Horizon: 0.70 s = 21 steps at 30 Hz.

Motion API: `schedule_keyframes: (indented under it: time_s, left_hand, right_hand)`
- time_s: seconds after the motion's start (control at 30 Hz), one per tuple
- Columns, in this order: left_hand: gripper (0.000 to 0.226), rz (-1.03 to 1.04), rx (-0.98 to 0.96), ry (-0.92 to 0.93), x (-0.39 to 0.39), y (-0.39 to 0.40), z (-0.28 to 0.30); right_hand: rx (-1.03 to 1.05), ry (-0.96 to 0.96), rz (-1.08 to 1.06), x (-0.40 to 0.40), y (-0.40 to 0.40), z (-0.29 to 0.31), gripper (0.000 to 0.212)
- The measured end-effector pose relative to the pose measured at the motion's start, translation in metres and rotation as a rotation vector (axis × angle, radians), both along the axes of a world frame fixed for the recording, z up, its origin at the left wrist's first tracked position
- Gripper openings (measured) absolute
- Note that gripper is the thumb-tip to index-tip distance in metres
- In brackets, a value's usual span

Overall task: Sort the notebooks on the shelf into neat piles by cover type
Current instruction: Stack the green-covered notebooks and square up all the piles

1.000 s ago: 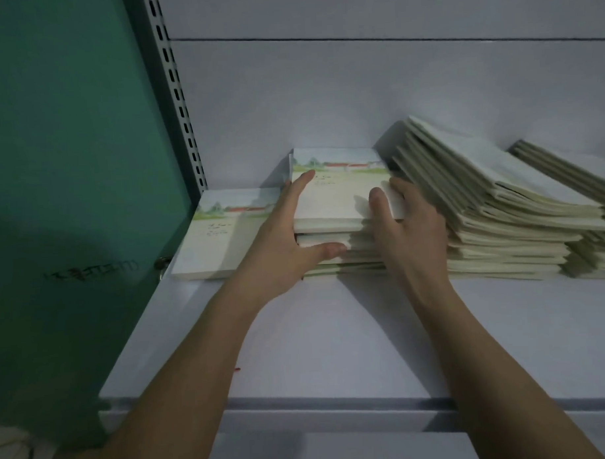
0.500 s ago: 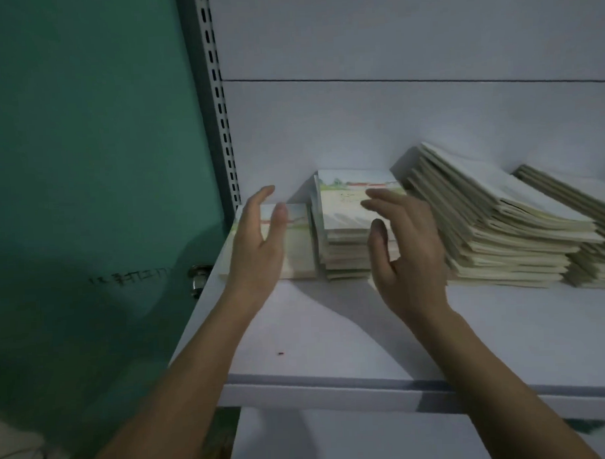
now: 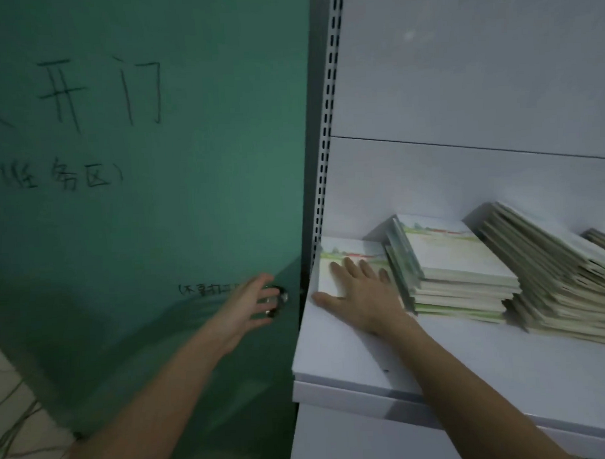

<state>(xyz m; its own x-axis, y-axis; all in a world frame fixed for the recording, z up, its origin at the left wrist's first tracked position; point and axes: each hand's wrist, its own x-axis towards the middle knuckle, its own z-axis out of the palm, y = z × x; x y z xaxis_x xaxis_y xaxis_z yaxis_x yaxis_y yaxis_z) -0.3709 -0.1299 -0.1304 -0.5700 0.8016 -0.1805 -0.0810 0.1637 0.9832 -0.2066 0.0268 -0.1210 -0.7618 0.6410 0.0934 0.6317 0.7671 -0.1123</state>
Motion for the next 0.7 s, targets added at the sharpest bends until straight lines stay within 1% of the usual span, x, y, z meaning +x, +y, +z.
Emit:
schedule_keyframes:
  time_s: [0.07, 0.1, 0.13, 0.2, 0.27, 0.3, 0.33, 0.37, 0.4, 0.43, 0.47, 0.5, 0.53, 0.6, 0.63, 0.67, 0.7]
  left_hand:
    - [0.033, 0.013, 0.041, -0.048, -0.006, 0.000, 0.001]
    - [0.033, 0.011, 0.054, -0.075, -0.007, 0.001, 0.004]
    - [0.035, 0.003, 0.062, -0.094, -0.008, 0.003, 0.005]
    - [0.044, -0.014, 0.078, -0.149, -0.007, 0.011, 0.010]
    - [0.055, -0.022, 0.093, -0.272, -0.007, 0.020, 0.017]
    - [0.061, -0.043, 0.098, -0.361, -0.008, 0.024, 0.020]
    - [0.065, -0.073, 0.103, -0.443, -0.008, 0.027, 0.022]
    - [0.064, -0.104, 0.097, -0.496, -0.008, 0.027, 0.025]
    - [0.057, -0.144, 0.081, -0.522, -0.007, 0.027, 0.027]
    - [0.047, -0.174, 0.060, -0.519, -0.009, 0.026, 0.025]
    - [0.039, -0.182, 0.027, -0.497, -0.010, 0.025, 0.022]
    - [0.032, -0.180, -0.010, -0.456, -0.012, 0.023, 0.021]
    - [0.029, -0.169, -0.029, -0.419, -0.016, 0.020, 0.022]
    - [0.032, -0.150, -0.020, -0.376, -0.028, 0.020, 0.026]
    - [0.034, -0.134, 0.008, -0.368, -0.035, 0.020, 0.030]
    - [0.035, -0.120, 0.044, -0.362, -0.042, 0.020, 0.034]
    - [0.036, -0.098, 0.076, -0.361, -0.049, 0.019, 0.039]
  right_hand:
    - [0.007, 0.030, -0.010, -0.002, -0.004, 0.007, 0.083]
    - [-0.045, 0.081, -0.032, -0.004, -0.007, 0.015, 0.077]
    - [-0.124, 0.159, -0.063, -0.005, -0.012, 0.025, 0.073]
    - [-0.321, 0.344, -0.119, -0.009, -0.023, 0.044, 0.073]
    - [-0.449, 0.430, -0.104, -0.017, -0.039, 0.053, 0.076]
    - [-0.456, 0.429, -0.056, -0.022, -0.051, 0.052, 0.078]
    - [-0.414, 0.382, -0.001, -0.028, -0.063, 0.047, 0.079]
    - [-0.322, 0.295, 0.046, -0.033, -0.078, 0.038, 0.077]
    - [-0.202, 0.198, 0.075, -0.038, -0.090, 0.027, 0.075]
    - [-0.103, 0.130, 0.090, -0.042, -0.099, 0.019, 0.074]
    - [-0.071, 0.091, 0.098, -0.043, -0.104, 0.013, 0.074]
    - [-0.104, 0.091, 0.124, -0.041, -0.105, 0.014, 0.073]
    - [-0.197, 0.146, 0.155, -0.037, -0.100, 0.017, 0.068]
    - [-0.412, 0.350, 0.128, -0.025, -0.082, 0.030, 0.060]
    - [-0.421, 0.439, 0.069, -0.018, -0.069, 0.037, 0.059]
    - [-0.367, 0.462, 0.004, -0.011, -0.055, 0.041, 0.059]
    - [-0.307, 0.430, -0.044, -0.005, -0.042, 0.044, 0.062]
